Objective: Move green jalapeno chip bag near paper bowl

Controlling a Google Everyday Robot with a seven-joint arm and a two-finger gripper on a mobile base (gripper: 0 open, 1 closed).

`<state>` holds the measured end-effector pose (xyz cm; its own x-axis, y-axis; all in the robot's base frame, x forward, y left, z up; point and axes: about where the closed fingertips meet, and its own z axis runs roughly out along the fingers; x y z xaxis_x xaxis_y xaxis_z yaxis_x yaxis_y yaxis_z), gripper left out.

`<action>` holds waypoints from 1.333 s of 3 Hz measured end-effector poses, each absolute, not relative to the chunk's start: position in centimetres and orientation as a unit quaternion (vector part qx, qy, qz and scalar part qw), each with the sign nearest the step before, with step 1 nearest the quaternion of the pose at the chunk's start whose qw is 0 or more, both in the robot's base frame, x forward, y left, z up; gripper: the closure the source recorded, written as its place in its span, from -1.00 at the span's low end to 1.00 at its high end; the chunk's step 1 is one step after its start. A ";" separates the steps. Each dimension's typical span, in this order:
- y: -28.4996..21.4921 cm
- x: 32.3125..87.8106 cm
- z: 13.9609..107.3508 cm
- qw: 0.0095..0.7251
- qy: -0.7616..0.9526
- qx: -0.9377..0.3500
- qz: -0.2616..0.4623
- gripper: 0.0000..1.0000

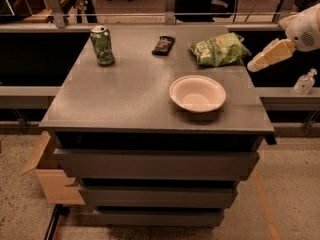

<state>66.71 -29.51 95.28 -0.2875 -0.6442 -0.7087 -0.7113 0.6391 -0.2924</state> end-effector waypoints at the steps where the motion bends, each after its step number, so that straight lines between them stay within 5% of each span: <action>1: -30.3 69.0 94.0 0.428 0.807 -0.405 0.042 -1.00; 4: -31.8 75.2 91.0 0.416 0.826 -0.379 0.024 -1.00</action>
Offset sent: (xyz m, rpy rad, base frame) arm 0.0748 -0.0194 -0.0347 0.0255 0.0291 -0.0565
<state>75.17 -31.84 91.01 -0.3668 -0.6060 -0.7059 -0.6458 0.7120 -0.2756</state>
